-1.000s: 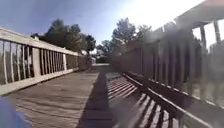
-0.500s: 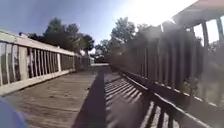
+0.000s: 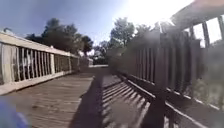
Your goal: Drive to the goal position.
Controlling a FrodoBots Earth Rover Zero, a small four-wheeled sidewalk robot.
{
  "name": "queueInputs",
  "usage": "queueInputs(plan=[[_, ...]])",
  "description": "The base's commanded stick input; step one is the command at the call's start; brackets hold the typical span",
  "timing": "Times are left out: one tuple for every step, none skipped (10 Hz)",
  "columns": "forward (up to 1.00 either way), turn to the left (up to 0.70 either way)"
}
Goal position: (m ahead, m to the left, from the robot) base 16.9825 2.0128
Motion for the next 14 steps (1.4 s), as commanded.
queueInputs(plan=[[0.7,0.0],[0.7,0.0],[0.7,0.0],[0.7,0.0],[0.7,0.0],[0.7,0.0],[0.7,0.0],[0.7,0.0],[0.7,0.0],[0.7,0.0],[0.7,0.0],[0.7,0.07],[0.7,0.34],[0.7,0.32]])
